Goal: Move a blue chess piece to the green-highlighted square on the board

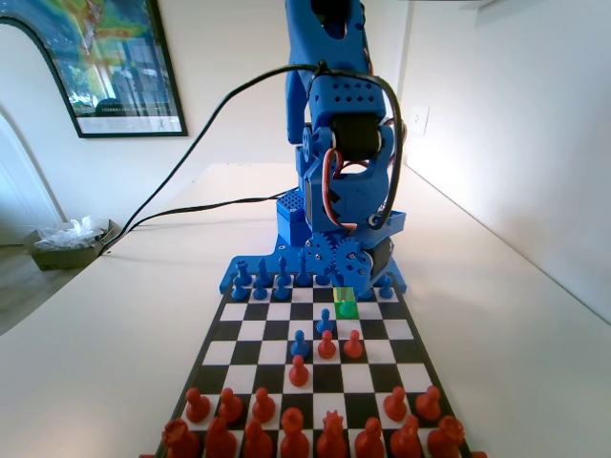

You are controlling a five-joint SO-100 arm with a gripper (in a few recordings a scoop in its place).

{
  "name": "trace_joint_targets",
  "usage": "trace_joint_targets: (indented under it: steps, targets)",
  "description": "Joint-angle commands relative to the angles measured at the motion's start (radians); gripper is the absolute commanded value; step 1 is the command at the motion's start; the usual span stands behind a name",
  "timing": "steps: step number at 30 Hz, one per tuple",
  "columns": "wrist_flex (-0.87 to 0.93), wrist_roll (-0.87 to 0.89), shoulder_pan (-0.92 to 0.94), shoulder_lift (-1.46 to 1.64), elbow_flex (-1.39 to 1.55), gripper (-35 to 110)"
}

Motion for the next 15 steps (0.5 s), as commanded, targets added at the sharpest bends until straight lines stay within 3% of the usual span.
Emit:
trace_joint_targets:
  steps: [1,15]
  targets:
    - [-0.003,-0.018,-0.009,0.026,0.005,7]
    - [0.066,0.0,-0.02,0.081,-0.04,11]
